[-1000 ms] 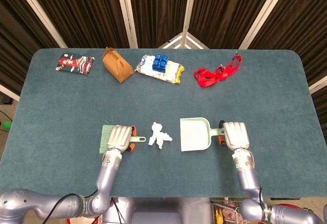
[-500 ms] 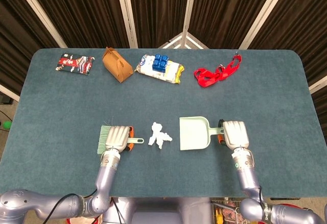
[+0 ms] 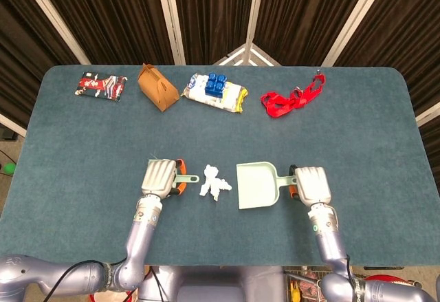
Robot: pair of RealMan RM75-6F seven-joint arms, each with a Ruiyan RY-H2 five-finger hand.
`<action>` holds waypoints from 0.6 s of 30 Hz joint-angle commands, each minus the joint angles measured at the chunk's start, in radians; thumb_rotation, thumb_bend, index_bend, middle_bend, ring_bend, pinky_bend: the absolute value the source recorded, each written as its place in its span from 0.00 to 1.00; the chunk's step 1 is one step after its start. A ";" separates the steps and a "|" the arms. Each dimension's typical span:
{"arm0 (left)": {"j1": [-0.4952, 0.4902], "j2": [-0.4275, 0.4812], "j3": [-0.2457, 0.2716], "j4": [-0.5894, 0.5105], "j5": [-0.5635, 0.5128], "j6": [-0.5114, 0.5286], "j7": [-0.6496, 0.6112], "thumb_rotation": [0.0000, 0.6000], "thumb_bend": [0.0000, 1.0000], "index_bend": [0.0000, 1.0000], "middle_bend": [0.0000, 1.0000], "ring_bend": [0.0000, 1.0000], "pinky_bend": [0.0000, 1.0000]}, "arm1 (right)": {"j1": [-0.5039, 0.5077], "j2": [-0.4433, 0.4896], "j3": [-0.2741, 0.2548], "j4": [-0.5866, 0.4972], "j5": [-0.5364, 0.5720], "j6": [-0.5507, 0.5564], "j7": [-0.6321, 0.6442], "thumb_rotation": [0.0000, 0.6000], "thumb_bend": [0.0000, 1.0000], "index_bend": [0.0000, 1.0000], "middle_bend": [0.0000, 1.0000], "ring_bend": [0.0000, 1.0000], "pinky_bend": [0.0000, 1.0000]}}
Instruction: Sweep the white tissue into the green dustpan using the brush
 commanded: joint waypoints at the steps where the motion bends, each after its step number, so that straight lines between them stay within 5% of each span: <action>1: 0.001 0.001 -0.003 -0.009 0.006 0.003 -0.011 1.00 0.66 0.77 1.00 1.00 1.00 | 0.006 -0.013 0.000 -0.009 0.000 0.008 -0.017 1.00 0.59 0.64 0.91 0.89 0.92; 18: -0.021 -0.066 -0.034 -0.028 -0.020 0.014 -0.036 1.00 0.67 0.78 1.00 1.00 1.00 | 0.034 -0.069 0.014 -0.002 0.035 0.034 -0.098 1.00 0.59 0.64 0.91 0.89 0.92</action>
